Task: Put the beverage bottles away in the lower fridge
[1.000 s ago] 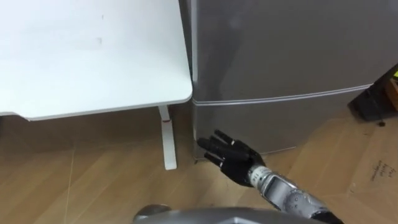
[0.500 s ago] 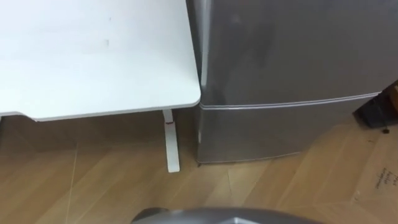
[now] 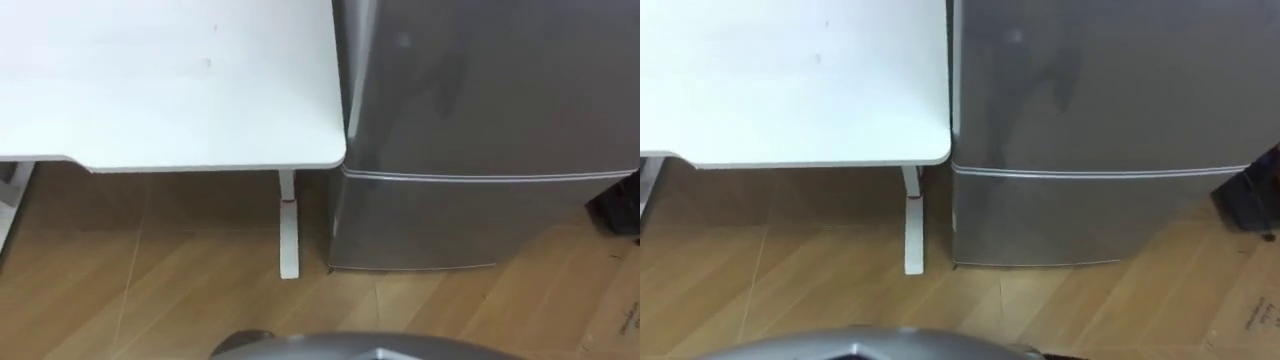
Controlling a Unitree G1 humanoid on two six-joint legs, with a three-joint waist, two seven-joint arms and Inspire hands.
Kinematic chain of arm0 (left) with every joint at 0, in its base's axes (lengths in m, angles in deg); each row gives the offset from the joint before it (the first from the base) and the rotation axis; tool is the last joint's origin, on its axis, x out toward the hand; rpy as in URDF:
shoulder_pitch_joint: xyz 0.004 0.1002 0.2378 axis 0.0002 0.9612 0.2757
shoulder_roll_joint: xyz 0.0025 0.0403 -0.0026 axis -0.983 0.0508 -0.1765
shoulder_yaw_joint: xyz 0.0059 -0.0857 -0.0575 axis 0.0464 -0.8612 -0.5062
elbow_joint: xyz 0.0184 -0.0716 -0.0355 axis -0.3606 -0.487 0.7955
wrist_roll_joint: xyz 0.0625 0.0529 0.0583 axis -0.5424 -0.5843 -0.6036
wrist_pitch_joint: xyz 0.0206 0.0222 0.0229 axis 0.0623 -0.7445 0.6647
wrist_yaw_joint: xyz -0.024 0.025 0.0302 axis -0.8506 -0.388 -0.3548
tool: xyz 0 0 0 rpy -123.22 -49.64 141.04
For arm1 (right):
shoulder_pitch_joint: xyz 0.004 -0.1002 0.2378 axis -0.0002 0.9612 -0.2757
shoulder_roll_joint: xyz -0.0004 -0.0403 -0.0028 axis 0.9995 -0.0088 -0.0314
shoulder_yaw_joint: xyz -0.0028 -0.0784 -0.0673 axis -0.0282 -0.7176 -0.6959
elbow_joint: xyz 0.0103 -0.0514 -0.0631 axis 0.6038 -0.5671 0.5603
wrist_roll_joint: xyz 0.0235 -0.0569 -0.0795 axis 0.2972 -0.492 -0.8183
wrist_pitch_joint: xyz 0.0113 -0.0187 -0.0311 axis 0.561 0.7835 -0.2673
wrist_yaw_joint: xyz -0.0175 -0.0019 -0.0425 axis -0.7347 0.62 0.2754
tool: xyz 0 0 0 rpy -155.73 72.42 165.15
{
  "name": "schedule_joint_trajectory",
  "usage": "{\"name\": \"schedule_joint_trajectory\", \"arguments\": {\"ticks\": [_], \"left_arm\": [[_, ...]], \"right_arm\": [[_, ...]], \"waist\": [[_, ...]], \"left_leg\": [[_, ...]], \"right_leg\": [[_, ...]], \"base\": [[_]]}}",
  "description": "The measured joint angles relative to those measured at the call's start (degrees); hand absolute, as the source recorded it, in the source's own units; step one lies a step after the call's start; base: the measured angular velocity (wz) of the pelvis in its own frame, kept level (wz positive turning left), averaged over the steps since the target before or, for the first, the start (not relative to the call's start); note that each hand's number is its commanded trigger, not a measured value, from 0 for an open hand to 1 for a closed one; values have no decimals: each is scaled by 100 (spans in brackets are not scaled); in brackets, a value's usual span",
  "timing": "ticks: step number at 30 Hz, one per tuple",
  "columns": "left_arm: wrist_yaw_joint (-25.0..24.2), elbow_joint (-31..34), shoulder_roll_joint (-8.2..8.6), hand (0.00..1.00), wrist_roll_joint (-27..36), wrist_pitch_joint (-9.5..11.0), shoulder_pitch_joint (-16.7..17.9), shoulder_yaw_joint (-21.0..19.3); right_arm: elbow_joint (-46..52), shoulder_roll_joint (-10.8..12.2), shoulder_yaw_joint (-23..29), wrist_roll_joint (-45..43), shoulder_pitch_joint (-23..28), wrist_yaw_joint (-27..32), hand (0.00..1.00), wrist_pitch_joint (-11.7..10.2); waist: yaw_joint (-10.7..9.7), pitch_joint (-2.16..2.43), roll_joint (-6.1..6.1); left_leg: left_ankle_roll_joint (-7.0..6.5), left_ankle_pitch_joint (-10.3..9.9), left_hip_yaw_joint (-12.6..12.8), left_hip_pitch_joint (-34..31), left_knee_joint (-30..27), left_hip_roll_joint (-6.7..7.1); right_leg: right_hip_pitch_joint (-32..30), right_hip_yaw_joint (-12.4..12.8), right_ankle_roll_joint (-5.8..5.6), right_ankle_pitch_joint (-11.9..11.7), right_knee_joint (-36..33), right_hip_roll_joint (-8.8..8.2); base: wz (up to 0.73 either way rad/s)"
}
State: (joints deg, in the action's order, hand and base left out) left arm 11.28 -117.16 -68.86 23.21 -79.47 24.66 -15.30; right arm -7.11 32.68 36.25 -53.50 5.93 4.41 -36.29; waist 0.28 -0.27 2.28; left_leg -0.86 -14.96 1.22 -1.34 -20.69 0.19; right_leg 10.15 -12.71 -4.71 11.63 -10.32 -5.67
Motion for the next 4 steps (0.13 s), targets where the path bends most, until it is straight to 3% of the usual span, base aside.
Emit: {"name": "schedule_joint_trajectory", "arguments": {"ticks": [4], "left_arm": [[89,-7,6,0,0,3,0,-1]], "right_arm": [[-22,0,1,-233,9,52,0,41]], "waist": [[-4,-3,0]], "left_leg": [[15,8,-3,69,6,-24]], "right_leg": [[65,8,4,-2,0,23]], "base": [[0]]}}
